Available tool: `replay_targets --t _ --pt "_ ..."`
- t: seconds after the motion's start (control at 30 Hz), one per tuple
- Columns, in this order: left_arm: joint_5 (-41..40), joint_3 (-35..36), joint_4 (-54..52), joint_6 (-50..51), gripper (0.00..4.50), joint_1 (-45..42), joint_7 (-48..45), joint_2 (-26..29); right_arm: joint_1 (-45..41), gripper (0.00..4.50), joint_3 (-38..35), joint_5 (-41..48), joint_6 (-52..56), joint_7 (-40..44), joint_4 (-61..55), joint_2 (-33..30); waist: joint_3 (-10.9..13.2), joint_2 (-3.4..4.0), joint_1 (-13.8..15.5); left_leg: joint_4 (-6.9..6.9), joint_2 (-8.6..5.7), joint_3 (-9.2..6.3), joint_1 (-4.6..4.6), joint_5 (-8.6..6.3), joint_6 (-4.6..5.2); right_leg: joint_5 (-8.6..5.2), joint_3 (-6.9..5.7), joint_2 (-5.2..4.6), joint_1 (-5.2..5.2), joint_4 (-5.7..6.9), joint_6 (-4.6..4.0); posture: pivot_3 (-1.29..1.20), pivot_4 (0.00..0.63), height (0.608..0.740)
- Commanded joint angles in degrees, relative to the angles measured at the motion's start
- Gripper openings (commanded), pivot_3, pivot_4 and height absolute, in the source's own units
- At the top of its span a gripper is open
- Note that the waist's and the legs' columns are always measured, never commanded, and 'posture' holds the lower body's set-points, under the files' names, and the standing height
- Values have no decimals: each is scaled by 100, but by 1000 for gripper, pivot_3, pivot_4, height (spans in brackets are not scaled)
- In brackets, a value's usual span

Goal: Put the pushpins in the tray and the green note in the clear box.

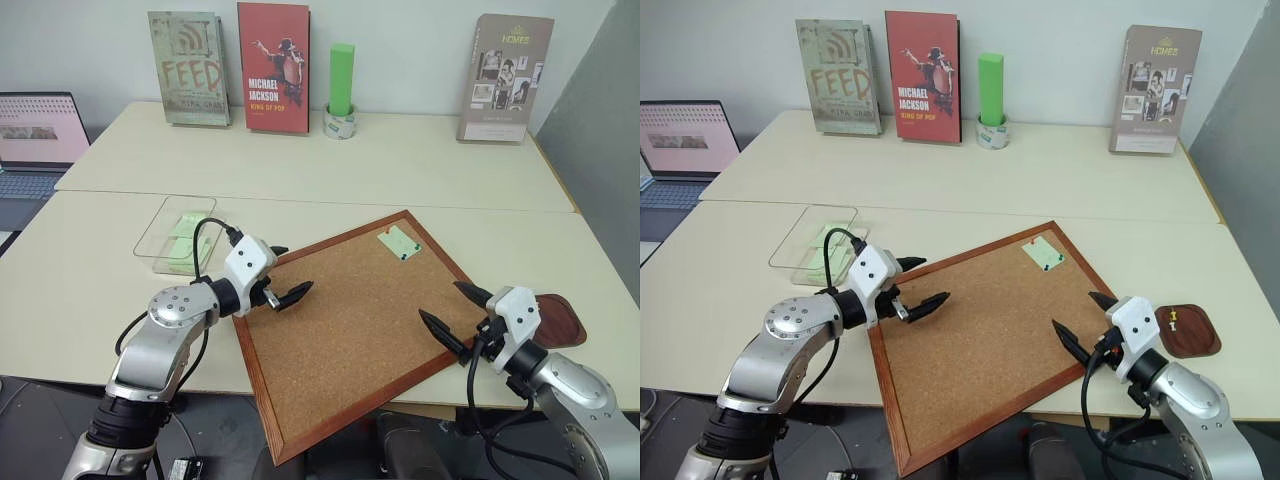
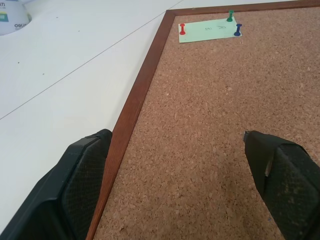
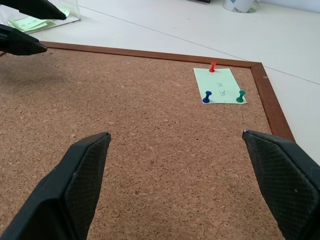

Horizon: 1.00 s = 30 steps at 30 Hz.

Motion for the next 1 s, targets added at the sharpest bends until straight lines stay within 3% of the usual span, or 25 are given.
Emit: replay_targets --t 0.03,0.93,1.0 --pt "-100 89 -103 -85 4472 -57 -96 36 -52 4500 -50 57 -23 -6 -129 -12 0 0 0 0 0 0 0 0 0 0 0 0 0 0 0 0 150 740" --pt "-185 -133 -182 11 4472 -158 -97 -279 -45 4500 9 223 442 58 -626 -137 0 0 2 0 0 0 0 0 0 0 -1 0 0 2 1 0 150 740" --pt "-188 -169 -184 -42 4119 -149 -155 -291 3 4500 20 274 523 85 -725 -179 0 0 3 0 -1 -1 -1 0 0 0 0 0 1 2 1 0 150 740"
